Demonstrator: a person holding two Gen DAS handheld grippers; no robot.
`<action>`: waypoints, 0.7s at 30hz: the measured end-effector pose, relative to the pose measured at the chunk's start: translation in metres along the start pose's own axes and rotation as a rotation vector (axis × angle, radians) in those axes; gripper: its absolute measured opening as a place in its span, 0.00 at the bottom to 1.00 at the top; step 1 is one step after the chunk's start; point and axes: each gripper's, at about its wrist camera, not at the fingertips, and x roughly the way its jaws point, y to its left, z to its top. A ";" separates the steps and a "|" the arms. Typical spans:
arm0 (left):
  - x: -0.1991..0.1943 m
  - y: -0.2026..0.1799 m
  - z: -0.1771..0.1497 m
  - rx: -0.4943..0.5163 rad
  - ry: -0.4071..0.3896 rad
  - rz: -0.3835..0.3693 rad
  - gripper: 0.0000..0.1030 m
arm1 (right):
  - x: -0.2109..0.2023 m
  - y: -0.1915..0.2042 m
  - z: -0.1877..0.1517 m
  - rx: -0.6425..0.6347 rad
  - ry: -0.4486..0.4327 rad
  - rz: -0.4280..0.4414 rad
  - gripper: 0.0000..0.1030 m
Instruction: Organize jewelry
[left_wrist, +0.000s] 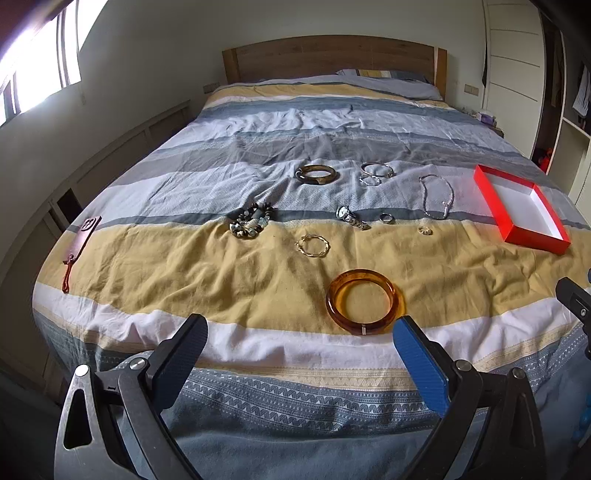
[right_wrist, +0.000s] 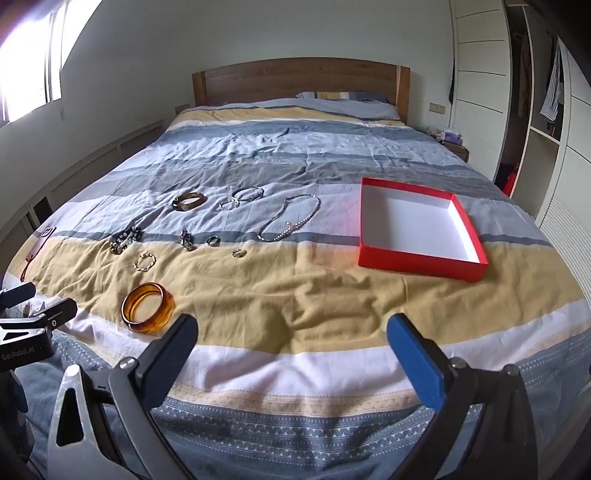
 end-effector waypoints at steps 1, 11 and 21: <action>-0.002 0.001 0.000 -0.003 -0.001 -0.004 0.96 | -0.002 -0.001 0.000 0.003 -0.002 0.001 1.00; -0.011 0.020 -0.006 -0.075 -0.012 0.044 0.96 | -0.013 -0.003 -0.001 0.018 -0.016 0.025 1.00; -0.007 0.029 -0.010 -0.087 -0.021 0.079 0.95 | -0.007 -0.002 -0.001 0.017 -0.024 0.045 1.00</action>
